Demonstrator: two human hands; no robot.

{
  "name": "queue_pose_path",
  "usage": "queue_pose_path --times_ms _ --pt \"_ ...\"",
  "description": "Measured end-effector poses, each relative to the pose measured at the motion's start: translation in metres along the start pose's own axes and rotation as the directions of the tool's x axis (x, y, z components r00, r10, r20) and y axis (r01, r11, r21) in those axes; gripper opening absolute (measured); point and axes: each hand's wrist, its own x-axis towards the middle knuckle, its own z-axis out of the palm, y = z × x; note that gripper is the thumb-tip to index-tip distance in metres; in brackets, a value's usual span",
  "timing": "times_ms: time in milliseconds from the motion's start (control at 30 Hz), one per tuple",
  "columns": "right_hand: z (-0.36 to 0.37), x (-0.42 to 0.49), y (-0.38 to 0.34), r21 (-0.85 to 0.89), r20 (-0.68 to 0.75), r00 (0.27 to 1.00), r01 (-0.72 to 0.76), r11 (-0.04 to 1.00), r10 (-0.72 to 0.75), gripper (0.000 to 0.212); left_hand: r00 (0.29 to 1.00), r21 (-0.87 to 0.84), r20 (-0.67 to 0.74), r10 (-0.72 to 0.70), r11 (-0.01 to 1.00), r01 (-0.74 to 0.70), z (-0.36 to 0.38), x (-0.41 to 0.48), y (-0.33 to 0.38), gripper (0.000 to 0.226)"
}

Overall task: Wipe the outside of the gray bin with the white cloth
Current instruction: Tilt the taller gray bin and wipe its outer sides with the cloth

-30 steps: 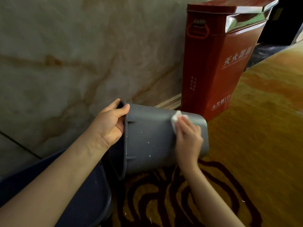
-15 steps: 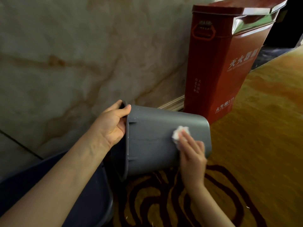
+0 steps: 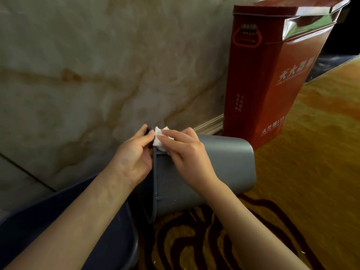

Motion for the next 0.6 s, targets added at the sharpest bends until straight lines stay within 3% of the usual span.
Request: queue_pose_path --times_ms 200,367,467,600 --pt "-0.003 0.007 0.002 -0.010 -0.003 0.999 -0.039 0.999 0.039 0.022 1.000 0.003 -0.006 0.024 1.000 -0.024 0.003 0.004 -0.001 0.056" --pt "-0.028 -0.004 0.058 -0.176 -0.087 0.970 -0.238 0.955 0.226 0.017 0.998 0.028 -0.068 0.020 0.999 -0.018 -0.002 0.009 -0.003 0.055" --pt "-0.051 -0.035 0.095 -0.225 -0.277 0.899 -0.405 0.886 0.341 0.015 0.997 0.015 -0.078 0.016 1.000 -0.015 -0.005 0.010 -0.002 0.056" --pt "-0.050 -0.072 0.110 -0.195 -0.441 0.718 -0.662 0.724 0.539 0.021 0.998 0.009 -0.065 0.023 1.000 -0.022 0.001 0.013 -0.003 0.055"
